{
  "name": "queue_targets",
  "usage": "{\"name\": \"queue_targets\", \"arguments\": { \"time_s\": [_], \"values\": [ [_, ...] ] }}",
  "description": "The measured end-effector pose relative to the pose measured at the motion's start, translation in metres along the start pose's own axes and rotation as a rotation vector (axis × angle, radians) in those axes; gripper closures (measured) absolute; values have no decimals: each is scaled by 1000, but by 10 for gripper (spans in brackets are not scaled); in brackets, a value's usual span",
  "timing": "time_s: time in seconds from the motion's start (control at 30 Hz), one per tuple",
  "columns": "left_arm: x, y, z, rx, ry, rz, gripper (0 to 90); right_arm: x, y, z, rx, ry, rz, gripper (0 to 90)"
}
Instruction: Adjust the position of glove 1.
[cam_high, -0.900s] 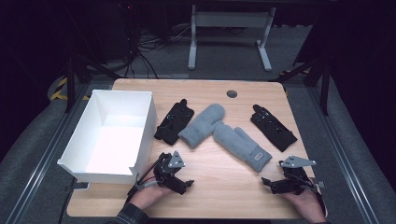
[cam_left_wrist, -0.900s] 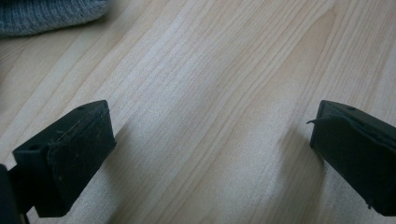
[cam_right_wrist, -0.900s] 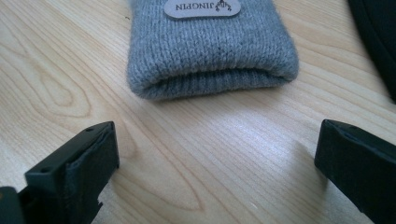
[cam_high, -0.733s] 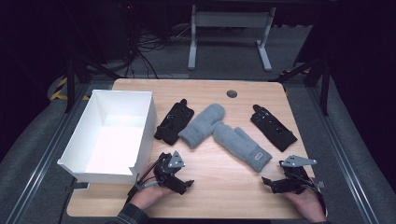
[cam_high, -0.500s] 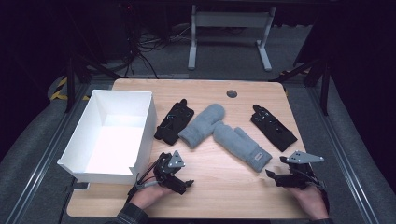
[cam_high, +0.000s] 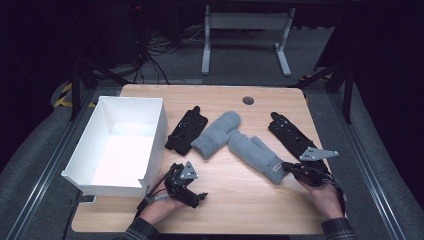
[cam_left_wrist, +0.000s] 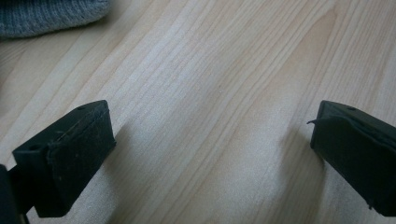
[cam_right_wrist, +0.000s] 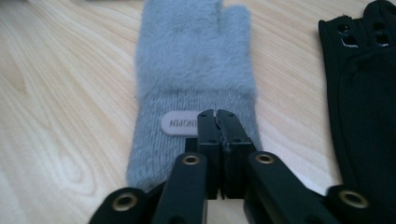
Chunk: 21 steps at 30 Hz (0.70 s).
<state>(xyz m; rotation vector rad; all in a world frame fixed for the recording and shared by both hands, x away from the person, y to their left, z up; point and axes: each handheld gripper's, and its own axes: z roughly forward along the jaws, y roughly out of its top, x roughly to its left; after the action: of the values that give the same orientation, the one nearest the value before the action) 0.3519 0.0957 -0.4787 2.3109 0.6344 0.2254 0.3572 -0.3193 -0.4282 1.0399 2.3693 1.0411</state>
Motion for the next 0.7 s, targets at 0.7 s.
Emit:
{"name": "queue_targets", "arguments": {
  "time_s": [0.7],
  "values": [
    [-1,0,0,1,8,-7,0,-21,16,27,38,5,19,900]
  ]
}}
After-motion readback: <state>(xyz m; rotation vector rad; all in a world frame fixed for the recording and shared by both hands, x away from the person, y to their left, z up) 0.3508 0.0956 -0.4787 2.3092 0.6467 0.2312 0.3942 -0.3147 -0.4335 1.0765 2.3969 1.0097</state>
